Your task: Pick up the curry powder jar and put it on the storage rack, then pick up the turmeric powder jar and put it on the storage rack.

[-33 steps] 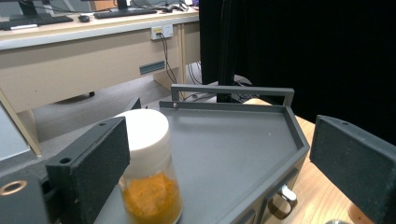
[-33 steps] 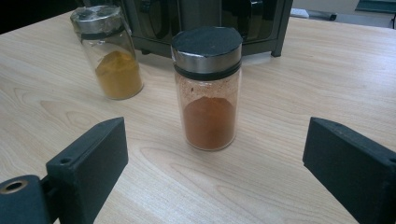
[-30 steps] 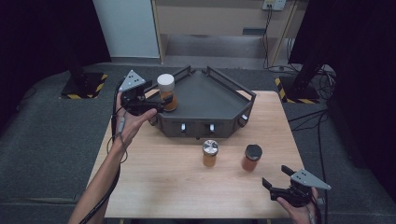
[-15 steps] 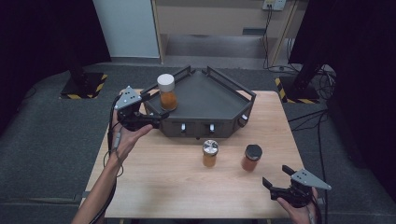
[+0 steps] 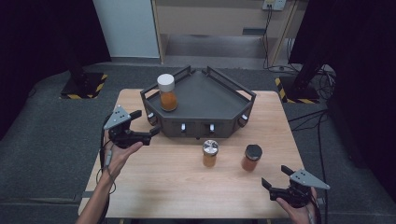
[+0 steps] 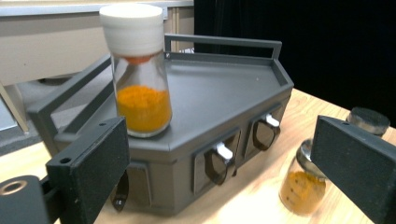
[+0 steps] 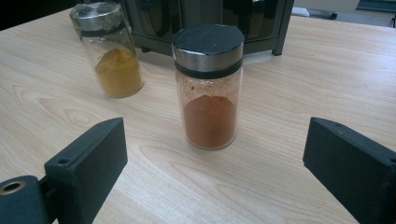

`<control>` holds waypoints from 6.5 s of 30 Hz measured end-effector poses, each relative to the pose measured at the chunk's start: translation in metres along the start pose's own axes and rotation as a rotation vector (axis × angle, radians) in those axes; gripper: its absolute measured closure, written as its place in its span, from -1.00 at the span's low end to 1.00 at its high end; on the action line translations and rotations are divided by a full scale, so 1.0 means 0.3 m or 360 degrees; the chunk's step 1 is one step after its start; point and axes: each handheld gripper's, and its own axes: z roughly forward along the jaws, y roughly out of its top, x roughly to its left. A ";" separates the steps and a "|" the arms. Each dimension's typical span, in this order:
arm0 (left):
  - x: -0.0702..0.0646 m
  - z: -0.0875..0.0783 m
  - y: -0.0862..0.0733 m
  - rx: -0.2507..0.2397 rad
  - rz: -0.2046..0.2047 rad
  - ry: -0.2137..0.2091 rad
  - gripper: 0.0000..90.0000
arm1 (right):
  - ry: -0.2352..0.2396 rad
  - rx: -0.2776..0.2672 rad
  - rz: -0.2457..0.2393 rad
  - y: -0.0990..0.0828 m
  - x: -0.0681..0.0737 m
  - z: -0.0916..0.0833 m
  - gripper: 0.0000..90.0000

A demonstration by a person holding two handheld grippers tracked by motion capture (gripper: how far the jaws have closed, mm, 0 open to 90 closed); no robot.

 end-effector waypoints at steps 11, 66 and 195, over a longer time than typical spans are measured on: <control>0.000 -0.092 -0.114 -0.0012 -0.0045 -0.0019 -0.91 | -0.0002 0.0003 -0.0003 0.001 0.002 0.001 -0.86; 0.016 -0.227 -0.450 0.0052 -0.0136 -0.0083 -0.90 | 0.0009 -0.0006 0.0007 -0.002 -0.003 0.002 -0.85; 0.010 -0.211 -0.436 0.0128 -0.0119 -0.0083 -0.94 | 0.0401 0.0189 -0.0152 0.376 0.118 0.325 -0.81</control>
